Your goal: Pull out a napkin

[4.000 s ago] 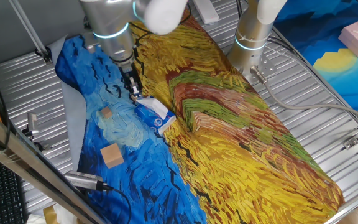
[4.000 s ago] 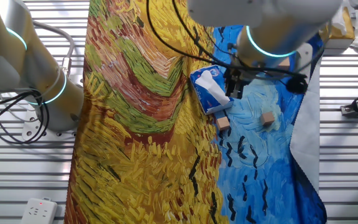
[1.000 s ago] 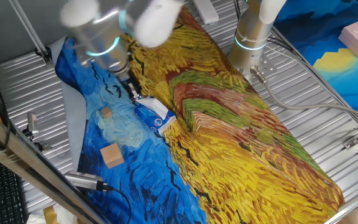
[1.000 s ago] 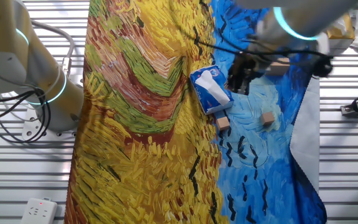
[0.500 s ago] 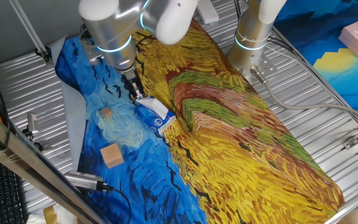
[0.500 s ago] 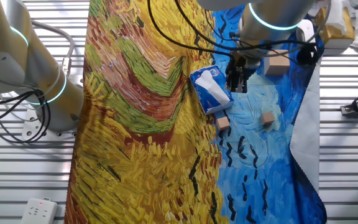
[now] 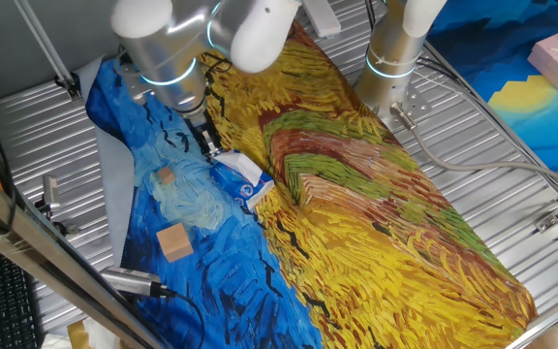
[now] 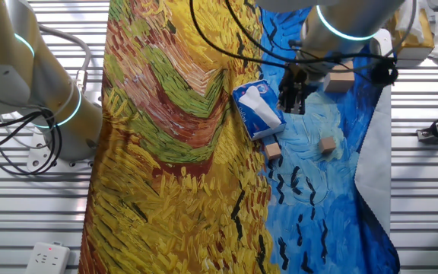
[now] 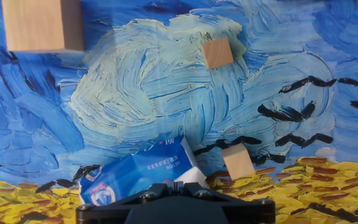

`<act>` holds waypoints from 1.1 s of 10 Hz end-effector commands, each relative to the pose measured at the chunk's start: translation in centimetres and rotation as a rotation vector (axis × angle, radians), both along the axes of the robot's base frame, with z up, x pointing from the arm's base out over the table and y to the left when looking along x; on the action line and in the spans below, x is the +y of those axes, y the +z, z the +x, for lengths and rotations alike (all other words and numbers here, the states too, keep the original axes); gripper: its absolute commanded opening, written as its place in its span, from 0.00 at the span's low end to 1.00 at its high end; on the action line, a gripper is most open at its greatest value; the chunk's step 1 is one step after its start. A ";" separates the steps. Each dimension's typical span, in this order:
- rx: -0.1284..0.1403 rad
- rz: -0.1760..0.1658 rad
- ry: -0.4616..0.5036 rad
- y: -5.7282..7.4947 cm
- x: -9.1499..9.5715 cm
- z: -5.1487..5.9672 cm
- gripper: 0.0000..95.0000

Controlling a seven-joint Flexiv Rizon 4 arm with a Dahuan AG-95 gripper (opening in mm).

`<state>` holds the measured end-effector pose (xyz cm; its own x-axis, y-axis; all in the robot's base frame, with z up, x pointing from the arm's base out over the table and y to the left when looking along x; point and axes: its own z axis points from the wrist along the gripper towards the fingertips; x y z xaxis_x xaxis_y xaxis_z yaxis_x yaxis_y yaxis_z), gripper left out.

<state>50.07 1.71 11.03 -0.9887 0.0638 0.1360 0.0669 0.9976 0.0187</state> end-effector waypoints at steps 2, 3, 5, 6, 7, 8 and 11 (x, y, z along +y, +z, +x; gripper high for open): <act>-0.013 -0.007 0.001 0.0 0.0 -0.3 0.00; -0.017 -0.007 0.000 0.0 0.0 -0.3 0.00; -0.030 -0.008 -0.012 -0.3 0.1 -0.7 0.00; -0.043 -0.011 -0.017 -0.6 0.4 -1.1 0.00; -0.045 -0.011 -0.021 -0.8 0.6 -1.3 0.00; -0.044 -0.012 -0.022 -1.0 0.8 -1.6 0.00; -0.046 -0.012 -0.030 -1.0 0.8 -1.6 0.00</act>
<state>48.66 2.51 9.91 -0.9911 0.0949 0.0935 0.0965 0.9953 0.0126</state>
